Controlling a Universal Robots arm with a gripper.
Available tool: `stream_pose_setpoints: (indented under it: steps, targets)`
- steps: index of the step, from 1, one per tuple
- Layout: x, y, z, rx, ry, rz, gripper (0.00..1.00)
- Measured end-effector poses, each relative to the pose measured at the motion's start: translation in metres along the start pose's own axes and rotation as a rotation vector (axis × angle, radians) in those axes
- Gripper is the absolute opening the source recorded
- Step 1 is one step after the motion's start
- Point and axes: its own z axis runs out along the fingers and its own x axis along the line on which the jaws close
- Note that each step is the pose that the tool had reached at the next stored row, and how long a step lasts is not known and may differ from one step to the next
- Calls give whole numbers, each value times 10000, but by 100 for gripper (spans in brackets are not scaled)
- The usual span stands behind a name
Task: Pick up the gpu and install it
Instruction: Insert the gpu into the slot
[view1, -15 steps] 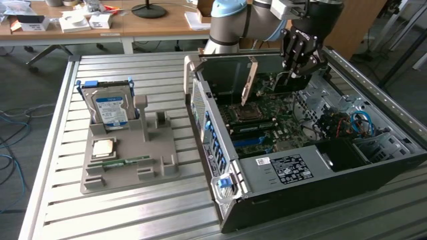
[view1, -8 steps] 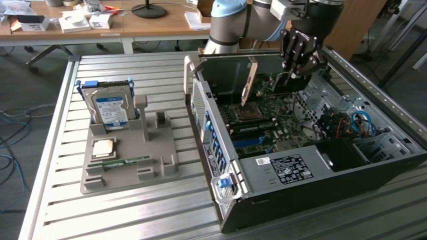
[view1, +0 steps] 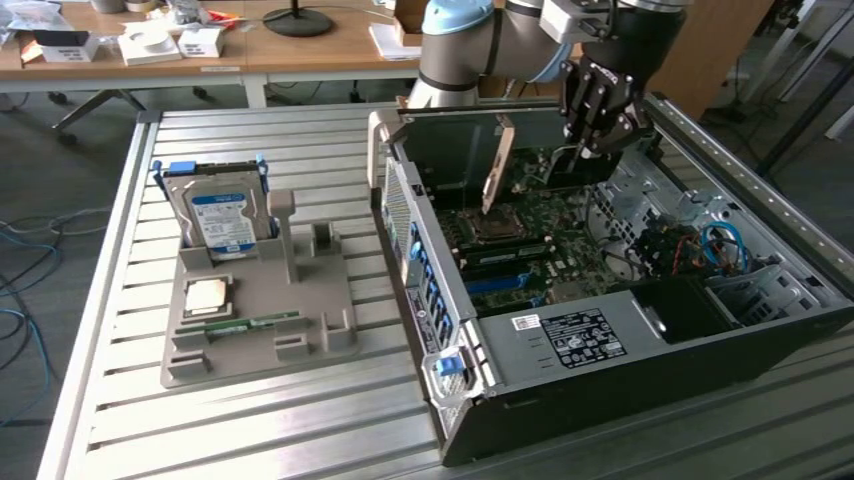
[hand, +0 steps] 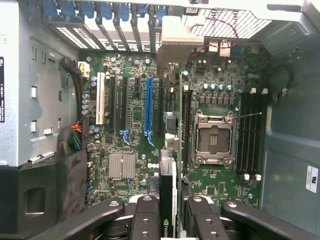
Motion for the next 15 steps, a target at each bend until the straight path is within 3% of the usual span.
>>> stream_pose_setpoints:
  steps: [15]
  targets:
    - [0,0,67,-1,3,0,26]
